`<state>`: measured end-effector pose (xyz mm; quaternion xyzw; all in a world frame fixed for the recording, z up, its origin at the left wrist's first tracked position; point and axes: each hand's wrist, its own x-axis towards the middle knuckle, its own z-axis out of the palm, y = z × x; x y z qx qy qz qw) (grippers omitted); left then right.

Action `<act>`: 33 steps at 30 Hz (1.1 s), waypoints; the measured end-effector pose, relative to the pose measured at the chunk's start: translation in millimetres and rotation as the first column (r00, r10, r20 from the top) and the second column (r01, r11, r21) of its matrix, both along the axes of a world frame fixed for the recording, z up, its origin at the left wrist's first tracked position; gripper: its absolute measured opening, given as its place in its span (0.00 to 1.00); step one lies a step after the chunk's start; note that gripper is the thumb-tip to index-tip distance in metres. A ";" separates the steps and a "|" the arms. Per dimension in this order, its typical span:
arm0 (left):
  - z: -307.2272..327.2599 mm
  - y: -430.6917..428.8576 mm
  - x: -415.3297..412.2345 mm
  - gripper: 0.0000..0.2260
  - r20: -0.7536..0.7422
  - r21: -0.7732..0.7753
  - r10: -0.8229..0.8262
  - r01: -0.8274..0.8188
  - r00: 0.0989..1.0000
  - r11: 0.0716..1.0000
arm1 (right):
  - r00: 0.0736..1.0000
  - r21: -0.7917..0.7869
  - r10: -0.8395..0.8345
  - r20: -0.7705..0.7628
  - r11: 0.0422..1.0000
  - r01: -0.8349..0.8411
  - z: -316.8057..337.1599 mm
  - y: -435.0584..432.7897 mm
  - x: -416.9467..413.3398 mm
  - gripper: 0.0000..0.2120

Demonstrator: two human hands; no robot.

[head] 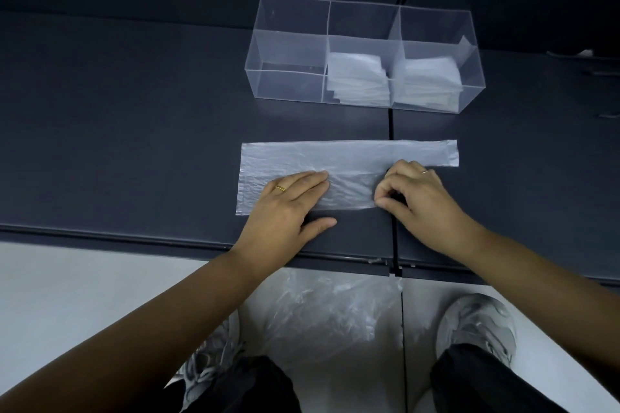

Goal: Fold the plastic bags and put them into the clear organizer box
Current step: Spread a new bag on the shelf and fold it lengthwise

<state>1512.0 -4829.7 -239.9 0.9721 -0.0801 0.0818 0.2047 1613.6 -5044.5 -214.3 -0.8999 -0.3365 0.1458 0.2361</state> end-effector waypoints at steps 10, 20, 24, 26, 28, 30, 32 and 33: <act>5.3 -2.4 4.8 0.09 0.145 -0.017 -0.003 0.006 0.989 1.000 | 0.993 0.000 0.021 0.113 1.000 -0.021 29.4 6.5 -1.8 0.31; 22.3 26.0 -1.4 0.09 -0.025 -0.143 0.086 -0.088 0.996 0.986 | 0.963 0.231 -0.146 -0.225 0.952 0.198 6.9 14.7 4.8 0.04; 31.8 64.8 -1.7 0.05 -0.353 -0.458 0.340 -0.477 0.872 0.750 | 0.868 0.273 -0.273 -0.415 0.873 0.405 5.4 16.7 21.0 0.05; 33.2 78.4 2.9 0.05 -0.470 -0.516 0.368 -0.588 0.802 0.622 | 0.839 0.276 -0.322 -0.439 0.840 0.466 3.9 21.9 27.1 0.07; 33.2 87.7 6.3 0.06 -0.525 -0.496 0.403 -0.654 0.750 0.571 | 0.831 0.252 -0.365 -0.421 0.832 0.494 2.4 27.0 32.3 0.09; 31.9 89.9 8.9 0.08 -0.538 -0.485 0.442 -0.692 0.718 0.535 | 0.825 0.220 -0.407 -0.392 0.829 0.514 0.9 30.7 37.0 0.08; 30.0 84.7 8.3 0.07 -0.417 -0.394 0.580 -0.714 0.700 0.579 | 0.825 0.181 -0.436 -0.360 0.835 0.520 -0.3 34.1 40.6 0.08; 30.0 78.7 6.6 0.05 -0.249 -0.314 0.657 -0.701 0.711 0.640 | 0.831 0.161 -0.444 -0.335 0.842 0.515 -0.6 35.6 42.0 0.08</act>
